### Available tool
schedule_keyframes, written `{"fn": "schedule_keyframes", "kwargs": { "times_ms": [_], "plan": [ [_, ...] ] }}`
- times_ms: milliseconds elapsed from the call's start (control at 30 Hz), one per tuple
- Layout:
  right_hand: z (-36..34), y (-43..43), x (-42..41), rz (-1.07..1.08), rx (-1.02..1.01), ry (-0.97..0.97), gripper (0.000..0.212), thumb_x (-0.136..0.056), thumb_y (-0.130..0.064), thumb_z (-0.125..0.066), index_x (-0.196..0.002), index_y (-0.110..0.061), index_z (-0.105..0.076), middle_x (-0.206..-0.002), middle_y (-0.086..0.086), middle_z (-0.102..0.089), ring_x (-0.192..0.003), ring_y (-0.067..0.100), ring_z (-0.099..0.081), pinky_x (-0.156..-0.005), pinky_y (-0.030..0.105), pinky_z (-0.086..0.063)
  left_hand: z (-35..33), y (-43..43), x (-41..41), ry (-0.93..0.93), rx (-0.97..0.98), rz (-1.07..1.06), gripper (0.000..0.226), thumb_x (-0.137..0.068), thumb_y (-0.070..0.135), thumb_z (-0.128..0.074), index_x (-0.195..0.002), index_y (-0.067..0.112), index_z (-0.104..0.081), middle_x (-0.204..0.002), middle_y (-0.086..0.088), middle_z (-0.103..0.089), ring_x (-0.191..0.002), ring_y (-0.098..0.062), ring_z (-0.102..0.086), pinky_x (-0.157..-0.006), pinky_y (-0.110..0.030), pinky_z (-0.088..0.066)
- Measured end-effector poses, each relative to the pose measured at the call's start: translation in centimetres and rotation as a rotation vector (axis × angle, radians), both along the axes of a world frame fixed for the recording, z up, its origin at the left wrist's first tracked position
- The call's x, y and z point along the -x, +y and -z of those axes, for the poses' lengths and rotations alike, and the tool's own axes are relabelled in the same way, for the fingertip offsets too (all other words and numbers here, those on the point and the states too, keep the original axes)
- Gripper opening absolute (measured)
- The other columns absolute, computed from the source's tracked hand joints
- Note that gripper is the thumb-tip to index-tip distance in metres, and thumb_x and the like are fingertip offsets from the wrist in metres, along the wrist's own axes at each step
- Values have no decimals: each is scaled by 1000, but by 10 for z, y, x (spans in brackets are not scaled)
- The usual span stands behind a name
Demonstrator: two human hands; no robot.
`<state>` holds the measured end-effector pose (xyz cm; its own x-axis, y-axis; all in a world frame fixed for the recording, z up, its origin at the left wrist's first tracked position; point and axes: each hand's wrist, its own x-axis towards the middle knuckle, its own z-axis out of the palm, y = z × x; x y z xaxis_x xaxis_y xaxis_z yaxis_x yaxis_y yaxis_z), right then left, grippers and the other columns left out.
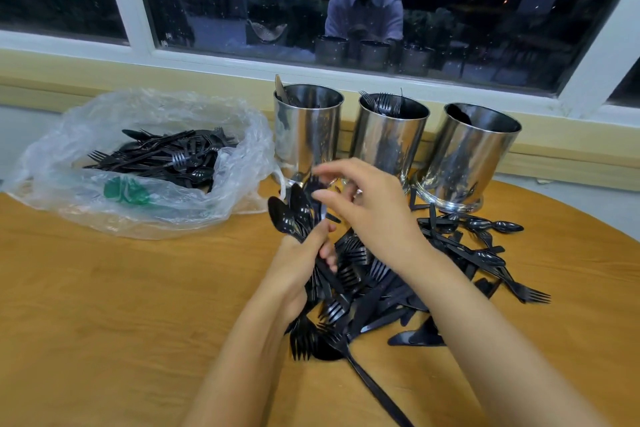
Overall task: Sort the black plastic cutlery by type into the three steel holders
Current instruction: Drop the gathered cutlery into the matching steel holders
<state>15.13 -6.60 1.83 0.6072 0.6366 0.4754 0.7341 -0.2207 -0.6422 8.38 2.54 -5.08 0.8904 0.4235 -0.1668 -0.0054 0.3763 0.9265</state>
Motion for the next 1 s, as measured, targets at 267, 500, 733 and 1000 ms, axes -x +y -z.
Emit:
{"fn": "schedule_keyframes", "kwargs": {
  "times_ms": [267, 500, 733, 1000],
  "plan": [
    [-20, 29, -20, -141, 611, -128, 38, -79, -42, -76, -109, -20, -68, -103, -1, -67, -94, 12, -59, -81, 32, -51, -6, -6, 6, 70, -128, 112, 12, -100, 20, -55, -93, 12, -49, -56, 6, -35, -46, -8, -25, -42, -21, -23],
    [-23, 26, -28, -143, 519, -51, 16, -86, -17, -72, -102, -13, -71, -68, -18, -52, -50, -5, -53, -51, 5, -39, -6, -5, 7, 39, -152, 131, 24, -98, 22, -58, -78, 16, -47, -57, 5, -35, -46, -7, -27, -42, -20, -22],
    [-20, 35, -16, -214, 492, -334, 18, -85, -26, -72, -103, -30, -74, -91, -13, -73, -84, -1, -61, -78, 29, -49, -7, -4, 9, -33, 98, 254, 27, -101, 21, -51, -77, 12, -60, -58, 0, -32, -47, -8, -26, -45, -21, -23],
    [-9, 5, -41, 99, -133, 276, 26, -91, -27, -66, -114, -17, -66, -94, -7, -68, -59, -2, -51, -54, 10, -39, -12, 3, 10, -139, 251, 283, 23, -95, 33, -51, -94, 10, -54, -59, 5, -28, -46, -4, -26, -42, -16, -25]
  ]
}}
